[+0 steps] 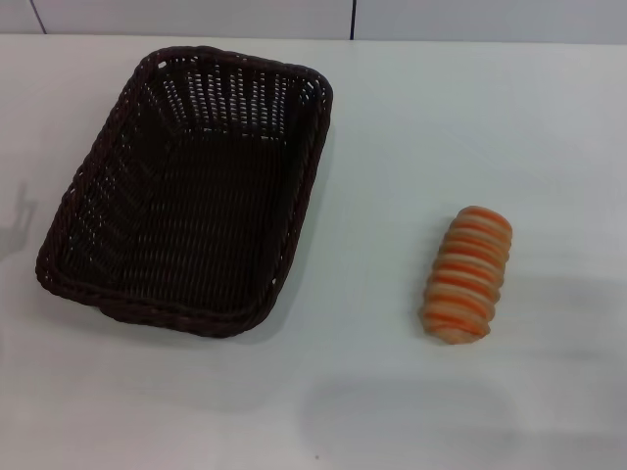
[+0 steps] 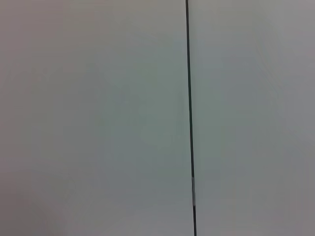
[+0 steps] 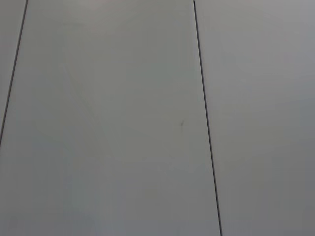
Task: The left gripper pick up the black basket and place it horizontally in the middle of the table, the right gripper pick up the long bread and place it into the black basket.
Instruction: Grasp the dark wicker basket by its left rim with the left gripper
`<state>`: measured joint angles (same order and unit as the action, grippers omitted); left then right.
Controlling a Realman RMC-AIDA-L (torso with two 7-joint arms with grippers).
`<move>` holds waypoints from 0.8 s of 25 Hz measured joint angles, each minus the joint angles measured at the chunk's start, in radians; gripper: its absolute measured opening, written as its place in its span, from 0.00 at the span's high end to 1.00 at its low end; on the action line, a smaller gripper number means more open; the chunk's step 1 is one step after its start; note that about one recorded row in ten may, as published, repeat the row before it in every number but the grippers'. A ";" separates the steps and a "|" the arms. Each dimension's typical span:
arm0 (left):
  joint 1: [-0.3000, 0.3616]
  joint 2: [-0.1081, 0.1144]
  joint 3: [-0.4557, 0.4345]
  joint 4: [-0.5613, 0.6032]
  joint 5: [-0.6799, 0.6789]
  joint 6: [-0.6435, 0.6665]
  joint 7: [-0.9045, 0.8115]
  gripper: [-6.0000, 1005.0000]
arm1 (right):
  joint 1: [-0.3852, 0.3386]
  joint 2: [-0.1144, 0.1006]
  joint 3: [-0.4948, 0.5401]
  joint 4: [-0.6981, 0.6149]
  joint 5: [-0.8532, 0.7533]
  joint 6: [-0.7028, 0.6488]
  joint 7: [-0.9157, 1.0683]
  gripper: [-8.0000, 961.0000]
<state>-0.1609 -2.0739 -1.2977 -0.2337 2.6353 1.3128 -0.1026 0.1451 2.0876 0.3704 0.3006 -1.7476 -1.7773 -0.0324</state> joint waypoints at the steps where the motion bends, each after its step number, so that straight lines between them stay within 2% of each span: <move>1: 0.000 0.000 0.000 0.001 0.000 0.000 0.000 0.23 | 0.000 0.000 0.000 0.000 0.000 0.000 0.000 0.16; 12: 0.007 0.002 0.002 -0.013 0.000 0.001 0.000 0.23 | 0.001 0.000 -0.001 0.000 0.000 0.009 0.001 0.16; 15: 0.002 0.025 0.005 -0.117 0.013 -0.054 0.013 0.23 | 0.005 0.000 -0.004 0.000 0.000 0.013 0.002 0.16; 16: 0.002 0.025 0.005 -0.117 0.013 -0.054 0.013 0.23 | 0.005 0.000 -0.008 0.000 -0.001 0.014 0.002 0.16; 20: 0.052 0.088 0.001 -0.367 0.088 -0.305 0.015 0.23 | 0.002 0.000 -0.014 0.002 -0.001 0.014 0.002 0.16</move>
<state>-0.1086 -1.9855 -1.2969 -0.6011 2.7236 1.0077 -0.0872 0.1472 2.0878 0.3560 0.3023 -1.7481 -1.7638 -0.0306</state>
